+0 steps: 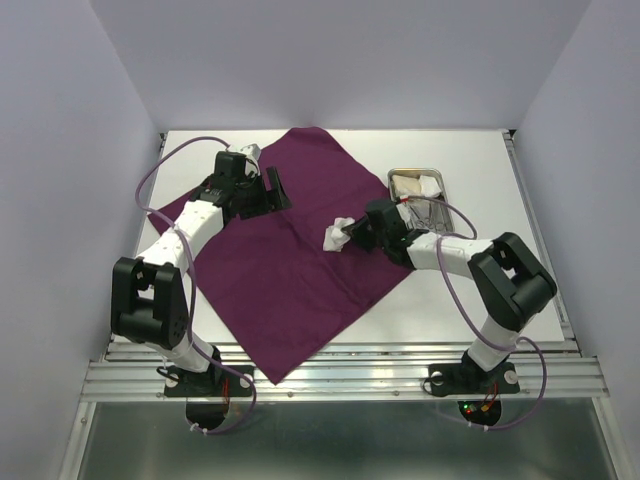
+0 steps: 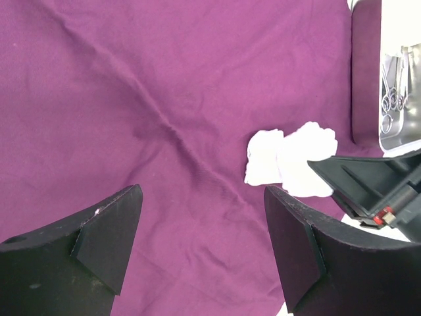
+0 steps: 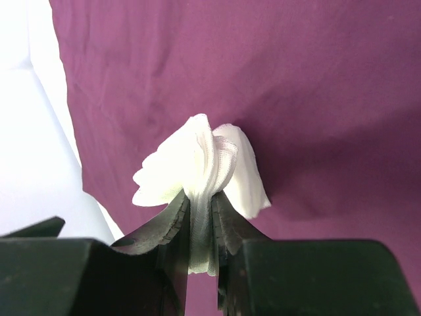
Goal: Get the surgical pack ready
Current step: Adjust the medical item in the surgical kit.
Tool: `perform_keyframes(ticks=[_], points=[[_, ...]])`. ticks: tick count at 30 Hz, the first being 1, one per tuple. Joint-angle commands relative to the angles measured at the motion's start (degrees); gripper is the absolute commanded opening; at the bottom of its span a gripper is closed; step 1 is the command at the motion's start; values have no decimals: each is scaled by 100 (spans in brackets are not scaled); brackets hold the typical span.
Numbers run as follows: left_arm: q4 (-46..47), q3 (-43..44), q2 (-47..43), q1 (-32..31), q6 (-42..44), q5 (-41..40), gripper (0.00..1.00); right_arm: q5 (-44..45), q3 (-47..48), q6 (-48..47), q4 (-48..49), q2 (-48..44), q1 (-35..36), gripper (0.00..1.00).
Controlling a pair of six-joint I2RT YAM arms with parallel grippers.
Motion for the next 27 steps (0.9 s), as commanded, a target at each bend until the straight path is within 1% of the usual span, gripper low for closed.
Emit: perform_keyframes(ticks=[1, 8, 18, 27], points=[[5, 47, -321, 31, 146, -18, 86, 255, 288, 441, 501, 197, 68, 1], [5, -14, -356, 22, 190, -36, 86, 246, 385, 643, 502, 400, 68, 1], [14, -85, -391, 40, 225, -44, 86, -131, 393, 916, 634, 716, 121, 1], [5, -111, -427, 49, 251, -71, 86, -246, 367, 1083, 897, 813, 174, 1]])
